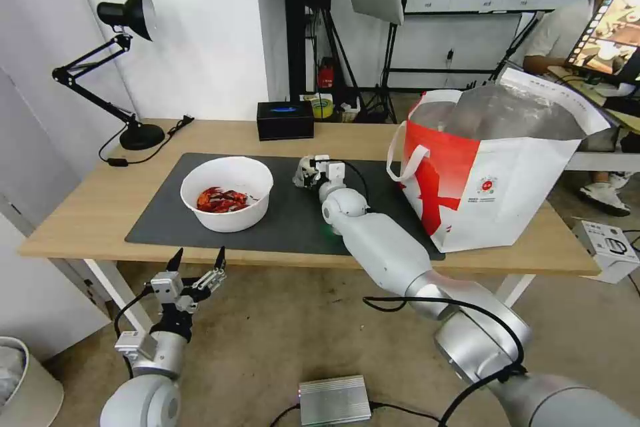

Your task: Pick up the trash from the table and place it into the takeout bag.

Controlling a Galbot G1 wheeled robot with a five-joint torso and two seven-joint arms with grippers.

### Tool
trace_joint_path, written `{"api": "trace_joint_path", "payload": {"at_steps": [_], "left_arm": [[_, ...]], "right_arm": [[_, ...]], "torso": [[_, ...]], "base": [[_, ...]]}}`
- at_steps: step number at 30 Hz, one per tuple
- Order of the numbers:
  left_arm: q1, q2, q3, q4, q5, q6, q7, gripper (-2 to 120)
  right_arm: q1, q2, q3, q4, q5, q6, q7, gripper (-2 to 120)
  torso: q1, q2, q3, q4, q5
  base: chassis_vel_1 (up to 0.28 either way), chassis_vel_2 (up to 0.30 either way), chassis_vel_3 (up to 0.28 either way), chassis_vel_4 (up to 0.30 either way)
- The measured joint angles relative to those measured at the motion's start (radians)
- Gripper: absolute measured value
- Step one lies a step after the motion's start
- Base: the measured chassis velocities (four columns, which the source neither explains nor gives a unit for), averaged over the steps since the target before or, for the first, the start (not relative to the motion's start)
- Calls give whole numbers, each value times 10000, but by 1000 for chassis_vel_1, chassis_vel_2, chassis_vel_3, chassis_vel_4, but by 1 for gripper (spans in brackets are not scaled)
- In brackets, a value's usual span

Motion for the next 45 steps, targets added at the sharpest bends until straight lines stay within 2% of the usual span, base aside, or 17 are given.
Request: {"api": "trace_joint_path", "payload": {"at_steps": [2, 5, 9, 16, 19, 20, 23, 24, 27, 30, 33, 34, 36, 41, 42, 45], "left_arm": [[0, 3, -34, 32, -6, 0, 0, 100], [1, 17, -76, 55, -26, 0, 0, 100], [4, 36, -109, 55, -56, -2, 0, 100], [23, 120, -173, 49, -122, -4, -1, 100], [60, 113, -227, -24, -166, -7, -1, 100], [60, 113, -227, -24, -166, -7, -1, 100], [134, 113, -291, -66, -207, -36, 0, 100], [134, 113, -291, -66, -207, -36, 0, 100], [163, 139, -306, -4, -201, -93, 12, 100], [165, 142, -302, 22, -195, -101, 17, 100], [141, 145, -255, 52, -151, -118, 31, 100], [141, 145, -255, 52, -151, -118, 31, 100], [134, 150, -207, 46, -110, -119, 34, 100], [145, 83, -103, -52, 7, -107, 35, 100], [145, 83, -103, -52, 7, -107, 35, 100], [171, 28, -94, -149, 36, -90, 32, 100]], "right_arm": [[-162, -107, 21, 257, -178, 190, -9, 12], [-407, -348, -60, 744, -521, 488, -33, 7], [-661, -614, -185, 1269, -858, 787, -39, 7], [-1271, -1509, -563, 2916, -1229, 1147, 7, 7], [-1830, -2440, -712, 4399, -1238, 1216, 171, 7], [-1830, -2440, -712, 4399, -1238, 1216, 171, 7], [-2574, -3542, -714, 5979, -1299, 1389, 135, 7], [-2574, -3542, -714, 5979, -1299, 1389, 135, 7], [-3515, -4541, -510, 7344, -1475, 1566, -4, 6], [-3812, -4831, -412, 7709, -1491, 1577, -17, 6], [-5418, -6097, 274, 9484, -1602, 1707, -72, 6], [-5418, -6097, 274, 9484, -1602, 1707, -72, 6], [-6559, -6784, 1195, 10584, -1930, 1954, -390, 6], [-7794, -7364, 2545, 11640, -2149, 2182, -856, 6], [-7794, -7364, 2545, 11640, -2149, 2182, -856, 6], [-8908, -7637, 3460, 12484, -2141, 2240, -1090, 6]], "torso": [[1, -1, 1, 1, 0], [1, -1, 0, 0, -1], [1, -1, 1, 0, 1], [1, -1, 0, 1, 2], [1, -1, 0, 1, 3], [1, -1, 0, 1, 3], [1, 0, 0, -3, 3], [1, 0, 0, -3, 3], [0, 0, 0, -1, 2], [1, -1, -1, 0, 4], [0, -1, -1, -5, 2], [0, -1, -1, -5, 2], [0, -1, -1, -1, 3], [0, -1, -1, -1, 0], [0, -1, -1, -1, 0], [0, -1, -1, -1, -1]], "base": [[0, 0, 0, 0], [0, 0, 0, 0], [0, 0, 0, 0], [0, 0, 0, 0], [0, 0, 0, 0], [0, 0, 0, 0], [0, 0, 0, 0], [0, 0, 0, 0], [0, 0, 0, 0], [0, 0, 0, 0], [0, 0, 0, 0], [0, 0, 0, 0], [0, 0, 0, 0], [0, 0, 0, 0], [0, 0, 0, 0], [0, 0, 0, 0]]}}
